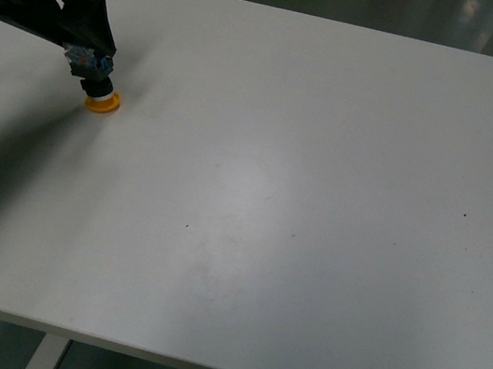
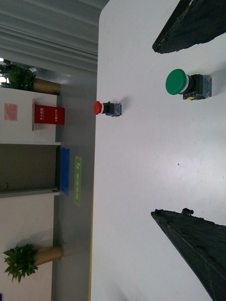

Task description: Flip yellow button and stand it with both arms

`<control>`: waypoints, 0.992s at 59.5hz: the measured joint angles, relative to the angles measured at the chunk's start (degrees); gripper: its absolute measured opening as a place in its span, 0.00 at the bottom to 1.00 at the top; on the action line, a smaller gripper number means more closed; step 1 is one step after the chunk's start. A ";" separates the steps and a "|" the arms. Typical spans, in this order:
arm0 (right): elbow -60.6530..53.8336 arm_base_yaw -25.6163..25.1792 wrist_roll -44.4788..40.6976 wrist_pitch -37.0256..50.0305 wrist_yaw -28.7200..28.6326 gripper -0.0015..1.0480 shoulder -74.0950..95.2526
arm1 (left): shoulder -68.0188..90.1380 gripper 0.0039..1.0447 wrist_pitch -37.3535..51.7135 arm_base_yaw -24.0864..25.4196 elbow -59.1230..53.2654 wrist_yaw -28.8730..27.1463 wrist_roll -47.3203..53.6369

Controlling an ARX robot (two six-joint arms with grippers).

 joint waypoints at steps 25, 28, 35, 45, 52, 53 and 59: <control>0.00 0.00 0.00 0.00 0.00 0.93 0.00 | -11.02 0.34 21.53 -0.70 -12.55 26.47 -23.02; 0.00 0.00 0.00 0.00 -0.02 0.93 0.00 | -12.02 0.34 25.75 -1.29 -14.25 28.59 -27.32; 0.00 0.00 0.00 0.00 0.00 0.93 0.00 | -12.83 0.34 37.07 -3.58 -18.38 31.30 -37.90; 0.00 0.00 0.00 0.00 0.00 0.93 0.00 | -12.50 0.34 50.18 -7.54 -21.49 32.74 -52.30; 0.00 0.00 0.00 0.00 0.00 0.93 0.00 | -12.04 0.34 59.93 -9.84 -21.59 34.05 -60.98; 0.00 0.00 0.00 0.00 0.00 0.93 0.00 | -11.96 0.34 60.85 -10.01 -21.59 34.16 -61.70; 0.00 0.00 0.00 0.00 0.00 0.93 0.00 | -10.95 0.34 69.70 -11.80 -21.59 34.77 -68.61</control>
